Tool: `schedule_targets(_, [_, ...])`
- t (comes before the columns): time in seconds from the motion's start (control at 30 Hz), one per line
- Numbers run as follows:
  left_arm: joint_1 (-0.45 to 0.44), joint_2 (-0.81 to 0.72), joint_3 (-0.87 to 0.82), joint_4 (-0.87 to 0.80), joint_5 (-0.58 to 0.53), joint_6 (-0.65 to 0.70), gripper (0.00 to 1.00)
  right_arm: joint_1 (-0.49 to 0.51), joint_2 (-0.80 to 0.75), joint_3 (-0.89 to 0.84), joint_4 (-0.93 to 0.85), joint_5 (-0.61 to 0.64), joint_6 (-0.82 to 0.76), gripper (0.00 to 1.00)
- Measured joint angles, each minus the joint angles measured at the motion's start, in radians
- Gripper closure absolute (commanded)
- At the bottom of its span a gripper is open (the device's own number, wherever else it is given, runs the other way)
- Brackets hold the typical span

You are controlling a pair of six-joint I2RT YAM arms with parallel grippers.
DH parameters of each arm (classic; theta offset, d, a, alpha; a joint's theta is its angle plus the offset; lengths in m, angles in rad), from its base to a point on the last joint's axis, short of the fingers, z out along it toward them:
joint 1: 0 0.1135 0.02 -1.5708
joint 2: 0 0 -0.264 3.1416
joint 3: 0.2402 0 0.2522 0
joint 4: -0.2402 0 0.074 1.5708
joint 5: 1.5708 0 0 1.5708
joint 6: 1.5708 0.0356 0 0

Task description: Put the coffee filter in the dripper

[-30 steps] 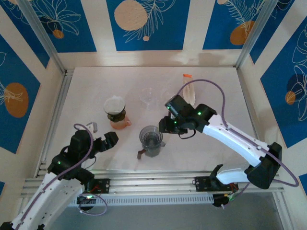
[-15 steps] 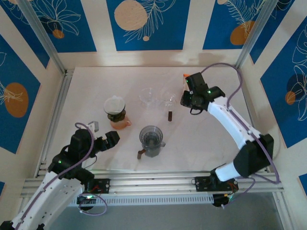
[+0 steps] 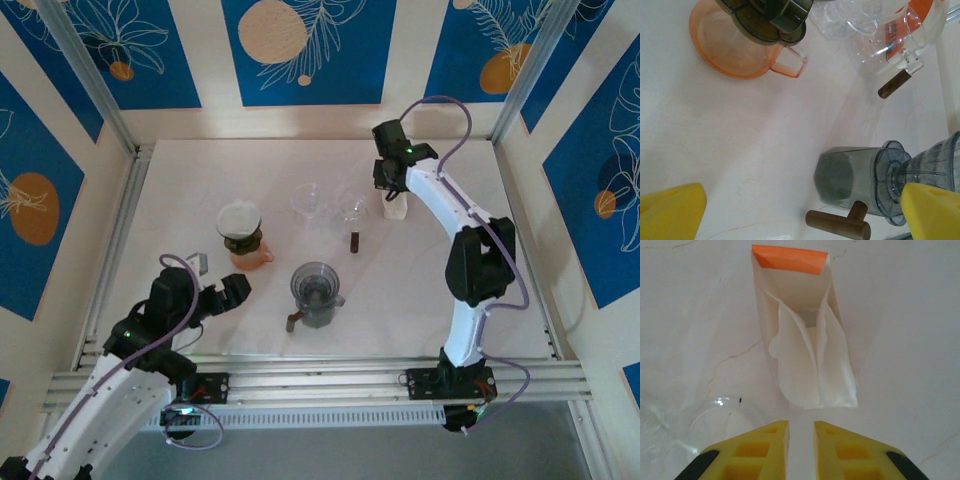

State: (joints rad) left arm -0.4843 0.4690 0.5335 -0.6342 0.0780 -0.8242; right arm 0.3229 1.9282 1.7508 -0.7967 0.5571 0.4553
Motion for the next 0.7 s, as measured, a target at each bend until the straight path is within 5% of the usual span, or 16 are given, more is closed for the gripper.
schedule_targets(0.7, [0.0, 0.044, 0.0, 0.021, 0.0, 0.014, 0.0, -0.035, 0.205, 0.212, -0.074, 0.027, -0.073, 0.79])
